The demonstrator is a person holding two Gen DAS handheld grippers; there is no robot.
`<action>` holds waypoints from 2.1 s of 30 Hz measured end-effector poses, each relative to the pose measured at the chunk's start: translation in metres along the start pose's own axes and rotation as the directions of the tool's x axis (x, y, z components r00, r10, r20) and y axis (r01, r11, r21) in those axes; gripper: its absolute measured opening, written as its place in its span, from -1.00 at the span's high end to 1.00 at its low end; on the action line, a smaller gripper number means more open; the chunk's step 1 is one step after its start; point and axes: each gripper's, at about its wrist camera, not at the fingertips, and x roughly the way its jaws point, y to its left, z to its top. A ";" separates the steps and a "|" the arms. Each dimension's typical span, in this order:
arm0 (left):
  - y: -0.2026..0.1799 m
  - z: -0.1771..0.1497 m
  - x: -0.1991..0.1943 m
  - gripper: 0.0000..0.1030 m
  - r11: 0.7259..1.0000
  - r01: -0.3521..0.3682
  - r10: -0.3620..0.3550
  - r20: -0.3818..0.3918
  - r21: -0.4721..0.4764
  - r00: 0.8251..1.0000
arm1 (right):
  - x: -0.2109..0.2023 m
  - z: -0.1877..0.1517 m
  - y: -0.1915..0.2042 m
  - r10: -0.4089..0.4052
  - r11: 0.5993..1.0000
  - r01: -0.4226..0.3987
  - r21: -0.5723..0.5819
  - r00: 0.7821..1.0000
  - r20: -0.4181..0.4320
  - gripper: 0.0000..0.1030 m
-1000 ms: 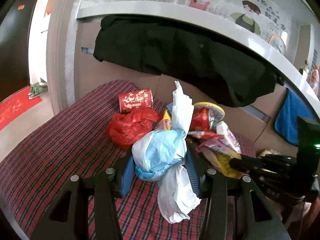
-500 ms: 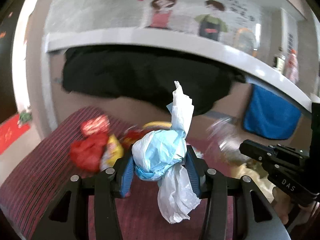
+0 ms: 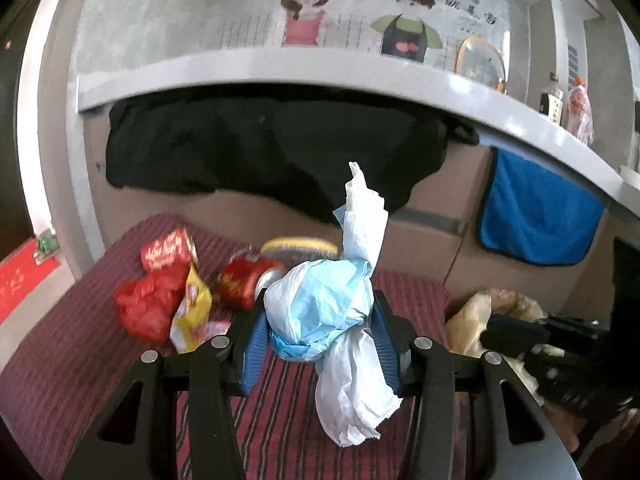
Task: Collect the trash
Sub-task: 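Grasp the yellow snack wrapper with the right gripper while the left gripper holds the tissue, then carry both held wrappers over the bin and open both grippers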
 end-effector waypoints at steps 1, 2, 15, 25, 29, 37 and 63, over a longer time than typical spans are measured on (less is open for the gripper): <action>0.005 -0.005 0.001 0.07 1.000 -0.001 0.001 -0.014 -0.005 1.000 | 0.007 -0.007 0.001 -0.003 1.000 0.003 -0.009 1.000 -0.021 0.55; 0.009 -0.009 0.003 0.06 1.000 -0.002 0.002 -0.023 -0.010 1.000 | 0.014 -0.014 0.002 -0.008 1.000 0.008 -0.022 0.999 -0.037 0.47; 0.034 -0.041 0.027 0.06 0.998 -0.014 0.007 -0.103 -0.064 0.995 | 0.073 -0.061 -0.041 -0.038 0.979 0.065 0.194 0.989 -0.140 0.33; 0.023 -0.027 0.019 0.07 0.999 -0.031 0.030 -0.044 -0.015 0.999 | 0.069 -0.032 -0.009 -0.073 0.989 0.082 0.124 0.994 -0.077 0.71; -0.011 -0.007 0.009 0.07 0.999 -0.010 0.009 0.044 0.036 0.999 | 0.033 -0.006 -0.004 -0.128 0.987 0.125 0.097 0.991 0.025 0.71; -0.098 0.012 0.008 0.07 0.988 0.077 -0.091 0.097 0.134 0.991 | -0.051 0.013 -0.023 -0.317 0.948 0.312 0.058 0.933 0.169 0.71; -0.239 -0.017 0.102 0.07 0.950 0.245 -0.236 -0.068 0.191 0.969 | -0.107 -0.056 -0.159 -0.526 0.822 0.482 0.304 0.847 0.080 0.71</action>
